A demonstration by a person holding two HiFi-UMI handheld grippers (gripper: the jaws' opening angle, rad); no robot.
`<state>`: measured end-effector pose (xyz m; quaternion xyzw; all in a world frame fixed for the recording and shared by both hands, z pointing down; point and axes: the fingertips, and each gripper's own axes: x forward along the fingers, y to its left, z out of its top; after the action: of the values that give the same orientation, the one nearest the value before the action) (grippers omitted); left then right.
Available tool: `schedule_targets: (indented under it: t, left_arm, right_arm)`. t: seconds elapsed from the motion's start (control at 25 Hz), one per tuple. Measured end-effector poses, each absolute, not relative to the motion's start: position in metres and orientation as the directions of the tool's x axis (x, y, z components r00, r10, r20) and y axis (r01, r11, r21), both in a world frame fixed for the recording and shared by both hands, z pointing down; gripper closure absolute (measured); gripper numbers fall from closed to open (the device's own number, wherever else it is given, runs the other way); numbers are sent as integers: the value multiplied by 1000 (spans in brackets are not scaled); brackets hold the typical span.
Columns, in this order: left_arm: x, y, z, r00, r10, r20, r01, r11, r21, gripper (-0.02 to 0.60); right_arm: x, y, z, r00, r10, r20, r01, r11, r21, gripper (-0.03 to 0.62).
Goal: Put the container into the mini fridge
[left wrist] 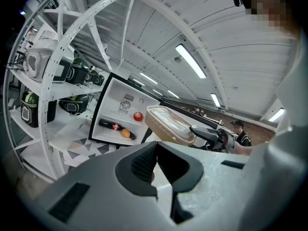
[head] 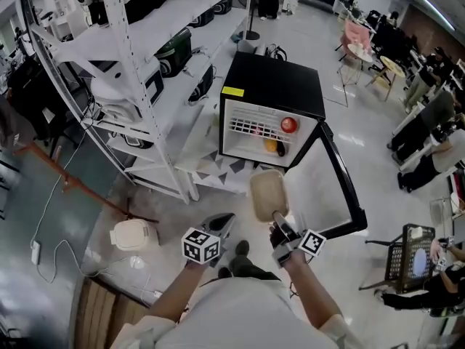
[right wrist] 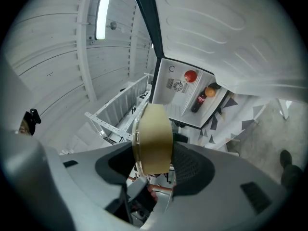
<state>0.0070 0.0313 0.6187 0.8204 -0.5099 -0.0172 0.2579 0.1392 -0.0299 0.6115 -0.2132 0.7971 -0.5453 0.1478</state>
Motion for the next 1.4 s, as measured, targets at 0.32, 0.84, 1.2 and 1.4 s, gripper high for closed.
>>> schedule_targets:
  t: [0.32, 0.84, 1.2, 1.4]
  left_arm:
    - [-9, -6, 627, 460, -849, 261, -839, -319, 440, 578]
    - [-33, -78, 624, 407, -865, 293, -864, -260, 432, 577]
    - [-39, -128, 625, 352, -882, 315, -890, -211, 404, 577]
    - [-39, -154, 624, 339, -888, 312, -897, -204, 393, 577]
  right_arm:
    - [115, -71, 623, -874, -485, 11, -187, 316, -930, 364]
    - [80, -157, 627, -893, -449, 13, -171, 313, -934, 364]
    - [59, -213, 626, -909, -417, -23, -139, 354, -925, 364]
    - [50, -232, 637, -912, -411, -13, -138, 335, -932, 364]
